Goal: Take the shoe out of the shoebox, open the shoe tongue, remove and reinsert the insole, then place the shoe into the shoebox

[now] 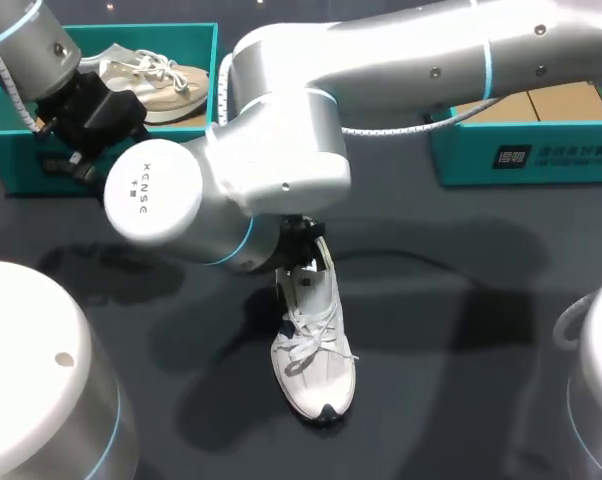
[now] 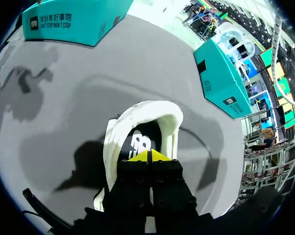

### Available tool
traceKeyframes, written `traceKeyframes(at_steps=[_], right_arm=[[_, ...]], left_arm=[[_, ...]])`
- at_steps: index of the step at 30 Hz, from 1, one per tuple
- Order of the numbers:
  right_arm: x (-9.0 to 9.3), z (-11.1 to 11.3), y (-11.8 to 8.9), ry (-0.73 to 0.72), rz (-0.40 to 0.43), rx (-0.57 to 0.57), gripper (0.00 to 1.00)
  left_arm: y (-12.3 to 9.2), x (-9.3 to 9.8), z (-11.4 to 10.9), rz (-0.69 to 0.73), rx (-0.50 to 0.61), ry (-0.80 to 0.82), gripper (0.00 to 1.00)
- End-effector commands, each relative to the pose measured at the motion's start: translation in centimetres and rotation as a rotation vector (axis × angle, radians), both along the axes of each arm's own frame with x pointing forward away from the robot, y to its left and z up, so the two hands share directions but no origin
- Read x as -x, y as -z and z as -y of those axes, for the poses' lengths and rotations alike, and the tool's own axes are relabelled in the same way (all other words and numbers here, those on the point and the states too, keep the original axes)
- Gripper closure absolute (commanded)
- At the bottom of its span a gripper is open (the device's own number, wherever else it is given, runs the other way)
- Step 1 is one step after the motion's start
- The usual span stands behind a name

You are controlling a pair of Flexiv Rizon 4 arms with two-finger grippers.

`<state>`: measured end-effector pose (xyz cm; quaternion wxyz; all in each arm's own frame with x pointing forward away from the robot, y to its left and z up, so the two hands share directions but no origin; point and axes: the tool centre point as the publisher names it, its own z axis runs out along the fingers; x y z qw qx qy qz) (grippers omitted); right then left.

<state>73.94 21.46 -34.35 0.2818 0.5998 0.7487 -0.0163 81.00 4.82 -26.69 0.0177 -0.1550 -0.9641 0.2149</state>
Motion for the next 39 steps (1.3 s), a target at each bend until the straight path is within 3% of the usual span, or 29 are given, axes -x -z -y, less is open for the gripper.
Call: traceKeyframes(at_steps=[1, 9, 14, 21, 26, 32, 39], right_arm=[[-0.6, 2.1, 0.2, 0.265, 0.123, -0.288, 1.00], [-2.8, 1.1, 3.2, 0.214, 0.091, -0.352, 1.00], [-2.8, 0.1, 4.5, 0.208, 0.082, -0.299, 1.00], [-2.2, -1.0, 6.1, 0.200, -0.003, -0.254, 1.00], [-1.5, -2.0, 4.4, 0.202, 0.011, -0.160, 1.00], [-0.8, -2.8, 1.8, 0.220, 0.039, 0.074, 1.00], [-1.0, -0.9, 1.6, 0.247, 0.039, 0.194, 1.00]], left_arm=[[0.0, 0.1, 0.0, 0.001, -0.002, 0.000, 0.00], [0.0, 0.1, 0.0, 0.001, -0.002, 0.000, 0.00], [0.0, 0.1, 0.0, 0.001, -0.002, 0.000, 0.00], [0.0, 0.1, 0.0, 0.001, -0.002, 0.000, 0.00], [0.0, 0.1, 0.0, 0.001, -0.002, 0.000, 0.00], [0.0, 0.1, 0.0, 0.001, -0.002, 0.000, 0.00], [0.0, 0.1, 0.0, 0.001, -0.002, 0.000, 0.00]])
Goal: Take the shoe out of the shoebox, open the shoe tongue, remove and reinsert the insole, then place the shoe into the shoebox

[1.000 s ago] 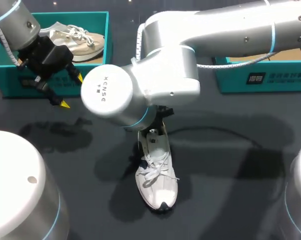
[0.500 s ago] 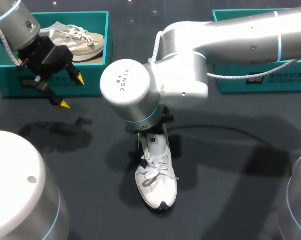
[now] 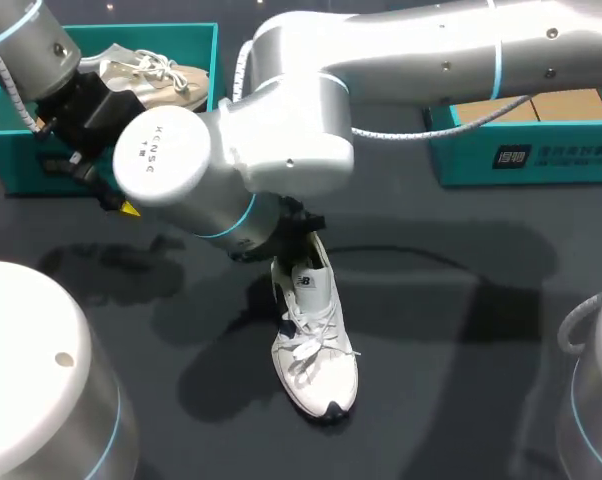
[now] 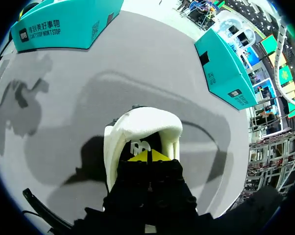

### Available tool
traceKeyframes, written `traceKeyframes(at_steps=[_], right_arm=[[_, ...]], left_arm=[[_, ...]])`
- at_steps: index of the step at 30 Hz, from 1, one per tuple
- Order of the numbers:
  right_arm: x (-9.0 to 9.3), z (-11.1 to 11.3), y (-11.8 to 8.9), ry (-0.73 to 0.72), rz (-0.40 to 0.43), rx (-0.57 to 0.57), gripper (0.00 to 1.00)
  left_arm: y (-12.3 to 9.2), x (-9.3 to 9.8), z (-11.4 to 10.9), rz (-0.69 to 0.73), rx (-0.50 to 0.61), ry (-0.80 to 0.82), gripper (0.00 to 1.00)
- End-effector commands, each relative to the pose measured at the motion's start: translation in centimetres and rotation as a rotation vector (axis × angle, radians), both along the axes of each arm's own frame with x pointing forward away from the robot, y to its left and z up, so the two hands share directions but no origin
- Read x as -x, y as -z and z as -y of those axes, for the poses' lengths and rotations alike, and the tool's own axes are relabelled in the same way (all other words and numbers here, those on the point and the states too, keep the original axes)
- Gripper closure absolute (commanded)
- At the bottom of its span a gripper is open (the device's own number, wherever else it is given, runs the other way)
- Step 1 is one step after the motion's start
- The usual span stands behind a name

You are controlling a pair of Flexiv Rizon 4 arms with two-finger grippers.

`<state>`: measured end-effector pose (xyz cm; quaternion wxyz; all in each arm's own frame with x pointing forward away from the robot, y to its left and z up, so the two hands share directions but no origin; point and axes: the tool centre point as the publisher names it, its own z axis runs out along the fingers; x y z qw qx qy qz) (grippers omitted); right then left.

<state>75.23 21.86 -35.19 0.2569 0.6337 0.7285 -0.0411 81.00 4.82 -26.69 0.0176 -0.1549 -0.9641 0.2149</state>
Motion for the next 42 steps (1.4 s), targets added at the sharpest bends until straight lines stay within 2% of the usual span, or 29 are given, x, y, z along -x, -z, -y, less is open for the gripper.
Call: traceKeyframes(at_steps=[1, 8, 16, 19, 22, 27, 31, 36, 42], right_arm=[[0.2, -0.3, 1.0, 0.153, 0.080, 0.223, 1.00], [-0.1, 1.6, 4.7, 0.194, 0.000, 0.309, 1.00], [1.2, 1.8, 7.7, 0.171, -0.095, 0.163, 1.00], [2.1, 1.4, 7.4, 0.143, -0.101, 0.096, 1.00], [2.5, 1.5, 5.6, 0.126, -0.077, 0.064, 1.00], [2.3, 2.5, 2.9, 0.114, -0.022, 0.023, 1.00], [1.5, 3.7, 1.8, 0.117, -0.010, -0.052, 1.00], [0.6, 4.1, 1.9, 0.109, -0.021, -0.140, 1.00], [-0.2, 3.5, 4.0, 0.075, -0.071, -0.196, 1.00]], left_arm=[[0.0, 0.1, 0.0, 0.001, -0.002, 0.000, 0.00], [0.0, 0.1, 0.0, 0.001, -0.002, 0.000, 0.00], [0.0, 0.1, 0.0, 0.001, -0.002, 0.000, 0.00], [0.0, 0.1, 0.0, 0.001, -0.002, 0.000, 0.00], [0.0, 0.1, 0.0, 0.001, -0.002, 0.000, 0.00], [0.0, 0.1, 0.0, 0.001, -0.002, 0.000, 0.00], [0.0, 0.1, 0.0, 0.001, -0.002, 0.000, 0.00], [0.0, 0.1, 0.0, 0.001, -0.002, 0.000, 0.00], [0.0, 0.1, 0.0, 0.001, -0.002, 0.000, 0.00]])
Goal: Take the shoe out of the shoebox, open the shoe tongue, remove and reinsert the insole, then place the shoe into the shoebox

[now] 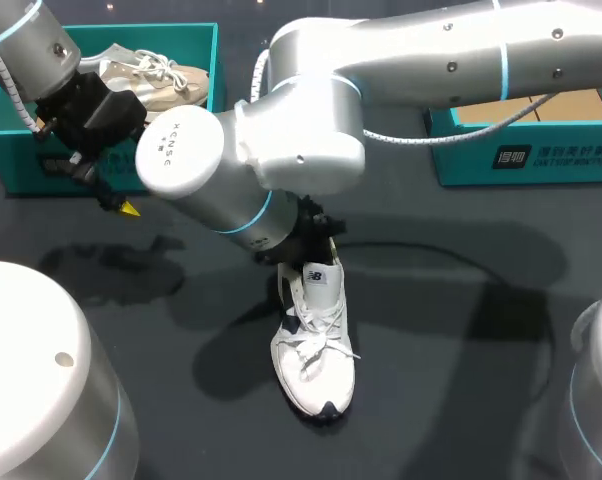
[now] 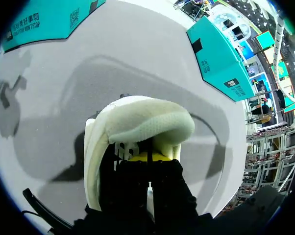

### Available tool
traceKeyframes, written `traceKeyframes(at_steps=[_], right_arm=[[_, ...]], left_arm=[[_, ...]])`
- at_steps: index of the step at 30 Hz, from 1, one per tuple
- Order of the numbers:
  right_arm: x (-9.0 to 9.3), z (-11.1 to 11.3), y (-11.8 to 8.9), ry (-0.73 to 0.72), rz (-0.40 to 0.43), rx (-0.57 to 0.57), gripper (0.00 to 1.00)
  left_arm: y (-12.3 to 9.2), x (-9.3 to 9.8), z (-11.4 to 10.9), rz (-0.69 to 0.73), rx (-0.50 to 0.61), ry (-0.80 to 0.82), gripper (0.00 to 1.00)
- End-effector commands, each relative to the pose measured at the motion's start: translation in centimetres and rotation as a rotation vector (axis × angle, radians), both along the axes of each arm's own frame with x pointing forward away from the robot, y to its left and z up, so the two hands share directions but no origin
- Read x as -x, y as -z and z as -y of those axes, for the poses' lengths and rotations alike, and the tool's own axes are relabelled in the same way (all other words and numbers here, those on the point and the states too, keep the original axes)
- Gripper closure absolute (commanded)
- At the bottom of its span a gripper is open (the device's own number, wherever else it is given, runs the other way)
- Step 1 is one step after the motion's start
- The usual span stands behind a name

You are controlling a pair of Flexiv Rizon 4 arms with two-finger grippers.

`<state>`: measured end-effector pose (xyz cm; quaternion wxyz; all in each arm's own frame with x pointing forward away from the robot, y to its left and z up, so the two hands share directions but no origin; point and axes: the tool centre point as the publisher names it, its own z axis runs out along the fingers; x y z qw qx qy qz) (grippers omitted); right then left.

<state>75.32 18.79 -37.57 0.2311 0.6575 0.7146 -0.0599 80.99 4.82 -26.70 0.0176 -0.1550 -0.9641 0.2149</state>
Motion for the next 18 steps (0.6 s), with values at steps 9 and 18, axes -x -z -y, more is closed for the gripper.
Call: traceKeyframes(at_steps=[9, 18], right_arm=[[1.4, -1.3, 4.9, 0.006, -0.118, -0.232, 1.00], [3.1, -1.4, 2.0, 0.089, -0.128, -0.146, 1.00]], left_arm=[[0.0, 0.1, 0.0, 0.001, -0.002, 0.000, 0.00], [0.0, 0.1, 0.0, 0.001, -0.002, 0.000, 0.00]])
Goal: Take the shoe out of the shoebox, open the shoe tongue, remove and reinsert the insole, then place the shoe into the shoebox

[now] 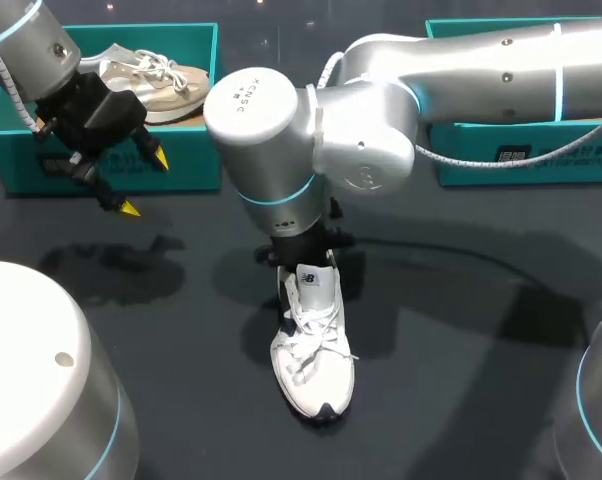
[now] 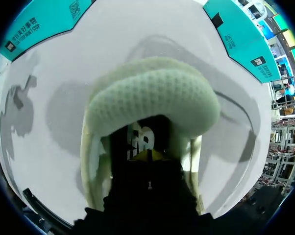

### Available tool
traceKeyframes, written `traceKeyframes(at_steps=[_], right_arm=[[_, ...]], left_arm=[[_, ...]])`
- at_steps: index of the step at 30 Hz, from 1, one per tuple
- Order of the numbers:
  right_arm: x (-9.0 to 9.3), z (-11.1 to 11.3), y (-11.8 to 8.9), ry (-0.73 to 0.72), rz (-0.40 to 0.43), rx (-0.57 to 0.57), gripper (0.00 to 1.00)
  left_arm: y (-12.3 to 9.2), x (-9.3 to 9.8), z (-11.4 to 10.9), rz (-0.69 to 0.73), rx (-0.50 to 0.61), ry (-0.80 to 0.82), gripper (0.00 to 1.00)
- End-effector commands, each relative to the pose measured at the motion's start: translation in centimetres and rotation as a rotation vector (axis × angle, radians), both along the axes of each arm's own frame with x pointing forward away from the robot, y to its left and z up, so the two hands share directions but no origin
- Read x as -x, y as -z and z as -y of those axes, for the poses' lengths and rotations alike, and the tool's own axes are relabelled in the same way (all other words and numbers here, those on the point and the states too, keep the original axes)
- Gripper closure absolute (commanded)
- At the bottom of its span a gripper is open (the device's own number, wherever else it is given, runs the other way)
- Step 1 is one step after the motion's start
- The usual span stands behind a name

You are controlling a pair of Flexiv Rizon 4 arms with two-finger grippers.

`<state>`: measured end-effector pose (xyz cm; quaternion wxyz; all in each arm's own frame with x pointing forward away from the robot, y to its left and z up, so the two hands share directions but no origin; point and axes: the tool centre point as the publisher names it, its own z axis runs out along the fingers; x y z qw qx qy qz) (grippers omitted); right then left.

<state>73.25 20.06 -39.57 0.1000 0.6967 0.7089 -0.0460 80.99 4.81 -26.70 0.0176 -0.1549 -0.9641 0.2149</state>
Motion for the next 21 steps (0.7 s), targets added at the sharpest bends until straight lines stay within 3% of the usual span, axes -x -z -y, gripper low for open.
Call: traceKeyframes(at_steps=[1, 5, 9, 16, 21], right_arm=[[1.0, -0.1, -0.7, 0.018, 0.044, 0.084, 1.00], [0.4, 0.0, -3.6, 0.006, 0.091, 0.100, 1.00], [-0.4, -0.3, -5.0, -0.035, 0.122, 0.082, 1.00], [-1.8, -0.3, -4.8, -0.069, 0.142, 0.057, 1.00], [-2.4, -0.1, -3.4, -0.096, 0.121, 0.030, 1.00]], left_arm=[[0.0, 0.1, 0.0, 0.001, -0.002, 0.000, 0.00], [0.0, 0.1, 0.0, 0.001, -0.002, 0.000, 0.00], [0.0, 0.1, 0.0, 0.001, -0.002, 0.000, 0.00], [0.0, 0.1, 0.0, 0.001, -0.002, 0.000, 0.00], [0.0, 0.1, 0.0, 0.001, -0.002, 0.000, 0.00]])
